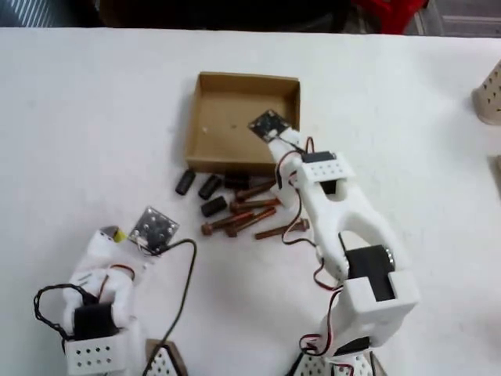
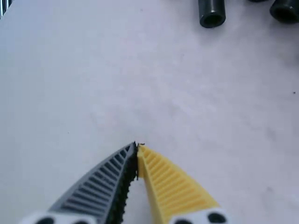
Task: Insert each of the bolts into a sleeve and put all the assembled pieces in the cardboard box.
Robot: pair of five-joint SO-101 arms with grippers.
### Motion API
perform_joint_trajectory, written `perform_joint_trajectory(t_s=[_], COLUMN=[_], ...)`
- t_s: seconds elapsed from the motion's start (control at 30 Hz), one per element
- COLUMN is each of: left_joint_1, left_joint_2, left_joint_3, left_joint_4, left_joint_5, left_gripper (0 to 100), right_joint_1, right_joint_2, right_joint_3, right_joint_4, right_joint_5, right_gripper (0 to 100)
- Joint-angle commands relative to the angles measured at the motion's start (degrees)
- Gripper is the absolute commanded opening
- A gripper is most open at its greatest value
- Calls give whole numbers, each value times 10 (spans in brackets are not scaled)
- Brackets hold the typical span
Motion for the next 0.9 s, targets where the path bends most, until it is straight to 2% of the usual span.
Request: perform_joint_trajectory(t_s=[0.0,0.27,0.37,0.57,0.67,0.87], left_joint_1=[-7,-53,-46,10,40,121], left_joint_2=[-1,0,0,24,107,387], left_joint_3=[-5,-77,-99,-172,-243,-408], left_joint_4=[-4,-4,-10,-4,-4,-4], left_joint_5=[-1,-4,-4,-4,-4,-5], left_gripper=[24,24,24,24,24,24], right_joint_1=[22,86,123,175,211,291], right_joint_2=[-12,-198,-288,-422,-454,-457], right_joint_3=[17,106,171,276,302,333], right_joint_4=[3,69,67,67,68,67], right_joint_5=[4,-129,-150,-150,-150,-145], right_gripper=[17,16,16,16,16,16])
